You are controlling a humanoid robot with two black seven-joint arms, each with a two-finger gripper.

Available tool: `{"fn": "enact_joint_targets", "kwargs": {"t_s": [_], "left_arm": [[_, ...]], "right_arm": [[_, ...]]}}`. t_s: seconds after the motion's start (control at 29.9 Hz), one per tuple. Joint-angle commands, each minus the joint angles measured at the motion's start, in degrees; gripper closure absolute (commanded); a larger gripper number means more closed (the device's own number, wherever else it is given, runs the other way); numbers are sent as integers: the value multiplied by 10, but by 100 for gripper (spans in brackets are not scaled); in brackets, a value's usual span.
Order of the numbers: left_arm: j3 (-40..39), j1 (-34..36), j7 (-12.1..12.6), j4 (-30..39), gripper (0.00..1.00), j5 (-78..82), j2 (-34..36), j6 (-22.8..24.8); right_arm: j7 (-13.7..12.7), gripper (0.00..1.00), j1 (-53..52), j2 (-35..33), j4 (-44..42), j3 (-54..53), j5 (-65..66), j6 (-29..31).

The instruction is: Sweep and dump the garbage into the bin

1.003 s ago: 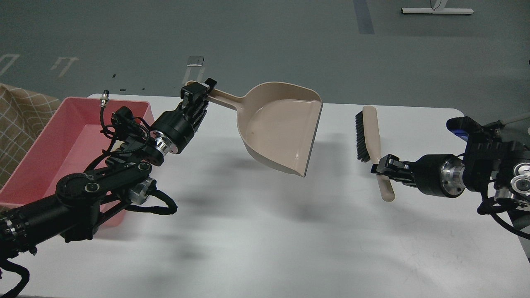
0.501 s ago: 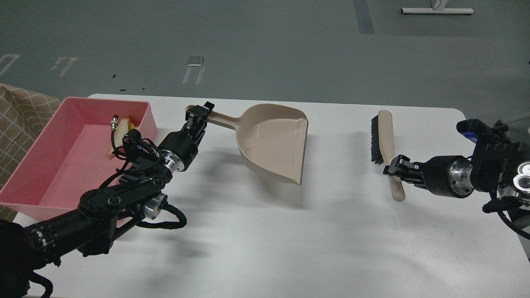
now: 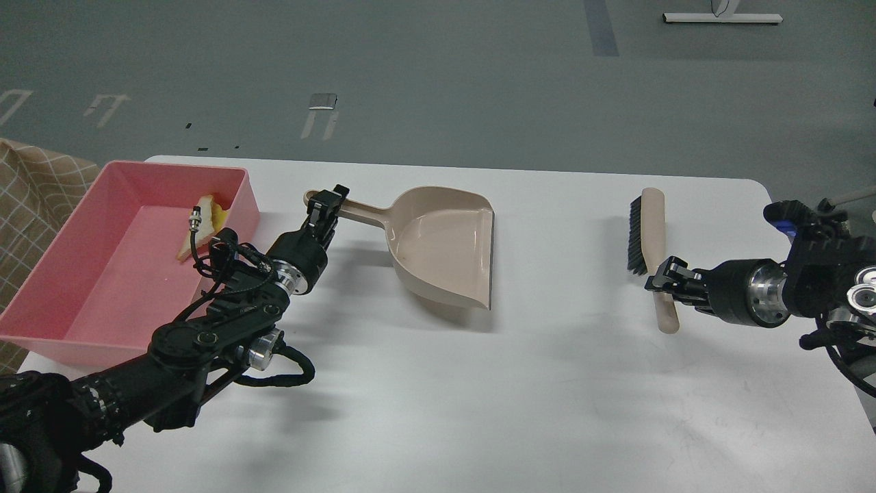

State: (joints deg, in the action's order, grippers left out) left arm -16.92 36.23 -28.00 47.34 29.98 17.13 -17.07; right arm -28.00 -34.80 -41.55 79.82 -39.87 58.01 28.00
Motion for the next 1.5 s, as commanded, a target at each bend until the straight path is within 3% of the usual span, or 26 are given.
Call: {"fn": "enact_joint_targets", "kwargs": {"t_s": [0.0, 0.64, 0.8, 0.94, 1.24, 1.47], "left_arm": [[0, 0, 0, -15, 100, 0, -4, -2], [-8, -3, 0, -32, 99, -7, -25, 0], [-8, -3, 0, -32, 65, -10, -25, 0], [-9, -5, 0, -31, 32, -11, -30, -1], [-10, -12, 0, -29, 5, -33, -32, 1], [-10, -17, 0, -22, 2, -40, -28, 4]], "right_arm": [[0, 95, 0, 1, 0, 1, 0, 0], [0, 86, 0, 7, 0, 2, 0, 0], [0, 82, 0, 7, 0, 2, 0, 0], [0, 78, 0, 8, 0, 2, 0, 0], [0, 58, -1, 9, -1, 3, -1, 0], [0, 41, -1, 9, 0, 2, -1, 0]]}}
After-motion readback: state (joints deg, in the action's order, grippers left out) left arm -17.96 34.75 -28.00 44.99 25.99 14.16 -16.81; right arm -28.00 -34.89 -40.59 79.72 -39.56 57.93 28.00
